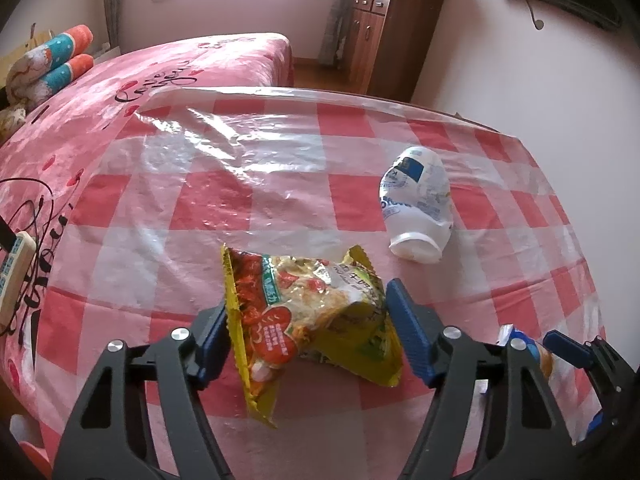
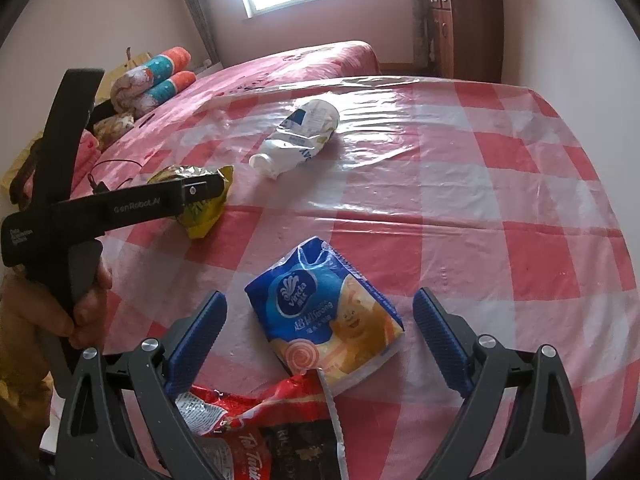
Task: Collect trash
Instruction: 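Grasp the yellow noodle bag with the left gripper and lift it, then grasp the blue Vinda tissue pack with the right gripper and lift it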
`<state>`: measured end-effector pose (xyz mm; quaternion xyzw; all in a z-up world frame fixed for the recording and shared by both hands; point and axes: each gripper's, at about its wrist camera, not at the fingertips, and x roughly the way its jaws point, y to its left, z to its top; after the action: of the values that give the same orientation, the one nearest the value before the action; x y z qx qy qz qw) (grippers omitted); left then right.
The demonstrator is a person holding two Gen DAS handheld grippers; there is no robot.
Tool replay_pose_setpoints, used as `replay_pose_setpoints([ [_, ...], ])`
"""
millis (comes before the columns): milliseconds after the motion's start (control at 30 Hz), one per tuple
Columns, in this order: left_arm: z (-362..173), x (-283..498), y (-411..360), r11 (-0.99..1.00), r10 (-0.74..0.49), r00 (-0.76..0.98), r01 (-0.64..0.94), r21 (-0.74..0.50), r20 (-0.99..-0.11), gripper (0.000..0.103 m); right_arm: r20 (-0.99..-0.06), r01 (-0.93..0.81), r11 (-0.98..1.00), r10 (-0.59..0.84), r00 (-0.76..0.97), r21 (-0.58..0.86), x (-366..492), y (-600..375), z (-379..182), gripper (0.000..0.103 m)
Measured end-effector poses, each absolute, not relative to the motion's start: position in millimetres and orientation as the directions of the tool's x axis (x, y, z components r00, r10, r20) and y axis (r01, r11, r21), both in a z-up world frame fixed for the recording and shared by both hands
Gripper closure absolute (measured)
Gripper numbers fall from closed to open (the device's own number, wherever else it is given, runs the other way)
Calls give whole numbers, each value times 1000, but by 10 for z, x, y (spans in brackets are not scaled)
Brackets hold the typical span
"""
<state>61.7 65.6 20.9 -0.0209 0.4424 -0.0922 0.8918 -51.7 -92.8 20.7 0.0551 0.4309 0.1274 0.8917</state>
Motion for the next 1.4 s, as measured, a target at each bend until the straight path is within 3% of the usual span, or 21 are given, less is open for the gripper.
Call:
replay_pose_setpoints([
  [233,201,597,675,981,-192,604,143,-132,-774,41,-770,-193,969,242,591,156,-532,-852,201,11],
  [367,201,580,692,980,-197,613,143,-138,-765,44,-774,-201,974,206,598,104,-547,-804,196,25],
  [567,208,538,713,979,-203,618,145,-144,-759,46,-774,-216,974,191,604,72,-572,-799,193,35],
  [900,291,339,759,975,-219,629,156,-155,-746,48,-754,-233,967,227,617,101,-618,-897,227,55],
  [1100,370,142,797,972,-235,636,169,-164,-735,48,-738,-229,967,234,632,111,-649,-955,264,70],
  [1167,392,62,796,970,-240,637,178,-164,-733,48,-731,-223,968,234,642,114,-660,-978,279,80],
  [1400,458,-193,819,965,-261,640,197,-174,-723,48,-717,-205,964,264,645,170,-674,-1098,299,94],
])
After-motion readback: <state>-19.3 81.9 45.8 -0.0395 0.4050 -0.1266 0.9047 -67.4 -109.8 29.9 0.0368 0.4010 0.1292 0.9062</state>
